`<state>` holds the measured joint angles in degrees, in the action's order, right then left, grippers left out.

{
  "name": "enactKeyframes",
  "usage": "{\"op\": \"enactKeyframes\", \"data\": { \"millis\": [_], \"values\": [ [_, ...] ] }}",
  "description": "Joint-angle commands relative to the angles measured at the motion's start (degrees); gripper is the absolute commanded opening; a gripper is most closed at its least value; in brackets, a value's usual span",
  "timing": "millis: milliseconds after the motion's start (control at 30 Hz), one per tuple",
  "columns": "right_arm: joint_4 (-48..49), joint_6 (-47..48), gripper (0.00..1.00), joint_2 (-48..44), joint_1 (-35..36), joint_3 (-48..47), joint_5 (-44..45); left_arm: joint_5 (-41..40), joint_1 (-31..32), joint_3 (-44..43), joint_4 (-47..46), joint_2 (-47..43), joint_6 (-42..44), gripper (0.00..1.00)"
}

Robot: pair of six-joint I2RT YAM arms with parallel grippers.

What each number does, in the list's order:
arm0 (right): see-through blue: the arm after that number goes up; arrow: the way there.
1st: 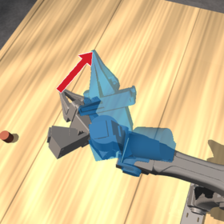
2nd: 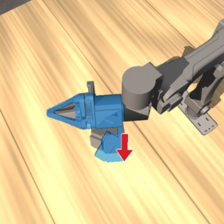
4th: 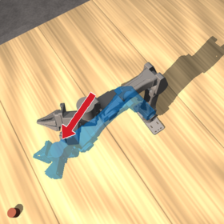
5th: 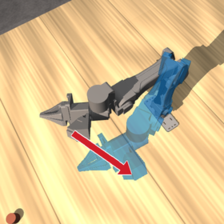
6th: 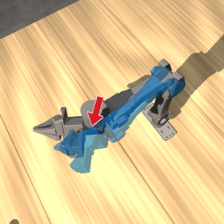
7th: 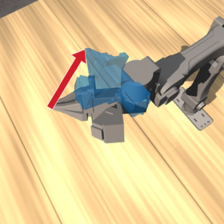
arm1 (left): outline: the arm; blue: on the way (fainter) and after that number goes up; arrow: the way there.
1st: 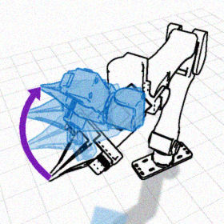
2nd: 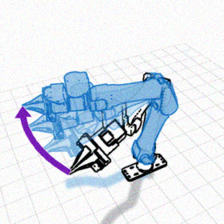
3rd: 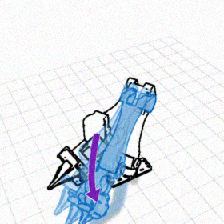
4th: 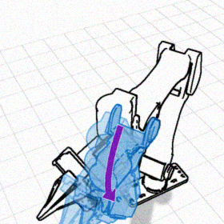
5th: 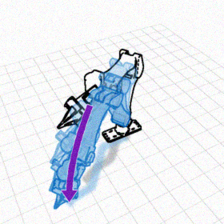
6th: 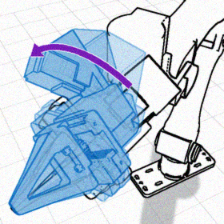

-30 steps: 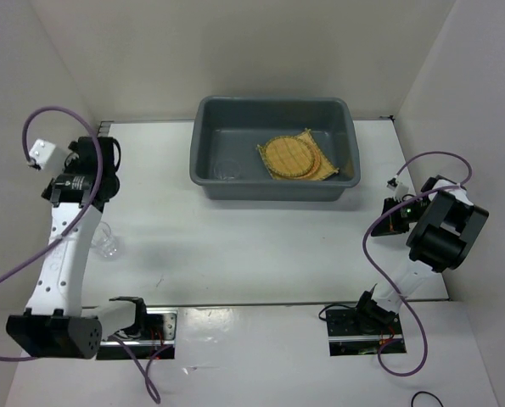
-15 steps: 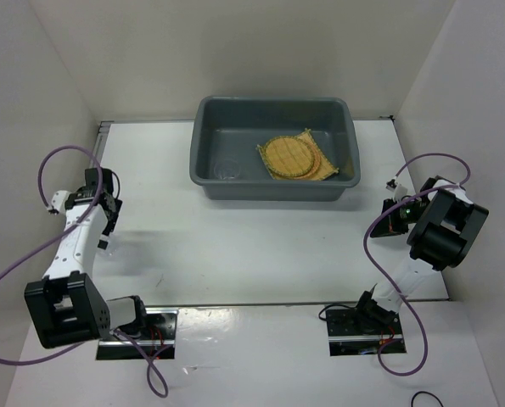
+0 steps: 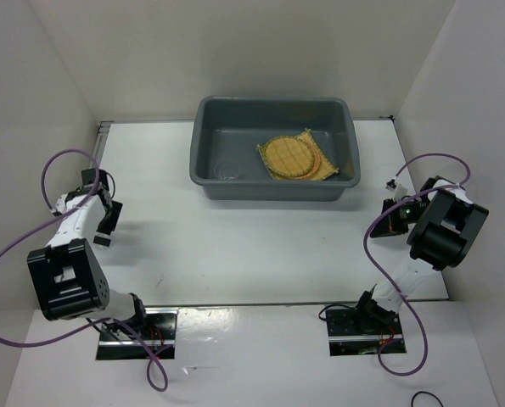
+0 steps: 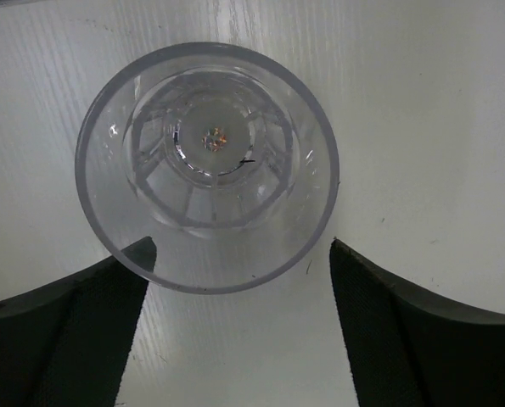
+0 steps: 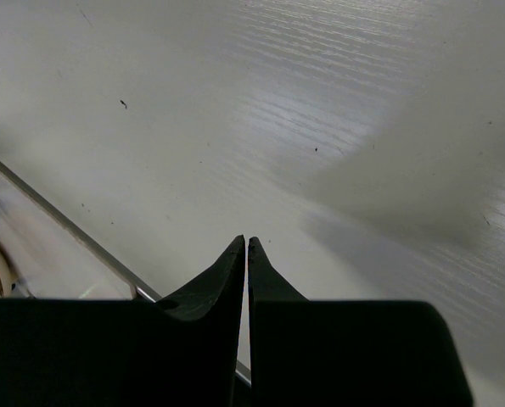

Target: Place the mixed dishes into the plastic bin

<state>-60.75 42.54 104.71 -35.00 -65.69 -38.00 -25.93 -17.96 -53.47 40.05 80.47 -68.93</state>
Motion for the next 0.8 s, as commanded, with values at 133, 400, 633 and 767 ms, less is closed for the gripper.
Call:
{"op": "enactKeyframes", "data": {
  "millis": [133, 400, 633, 767],
  "values": [
    [-1.5, 1.0, 0.09, 1.1, 0.4, -2.5, -0.8, 2.2, -1.0, 0.5, -1.9, 0.5, 2.1, 0.36],
    [-2.0, 1.6, 0.09, 2.2, 0.4, -2.5, -0.8, 3.3, -1.0, -8.2, -0.9, 1.1, 7.0, 0.00],
    [-2.5, 1.6, 0.09, 2.8, 0.4, -3.0, -1.4, 5.4, 1.3, -17.4, -1.4, 1.6, 10.5, 0.00],
    [-2.5, 1.6, 0.09, 2.3, 0.4, -3.0, -1.4, -2.8, 2.2, -18.5, 1.9, -0.5, 9.8, 0.62]
  ]
}}
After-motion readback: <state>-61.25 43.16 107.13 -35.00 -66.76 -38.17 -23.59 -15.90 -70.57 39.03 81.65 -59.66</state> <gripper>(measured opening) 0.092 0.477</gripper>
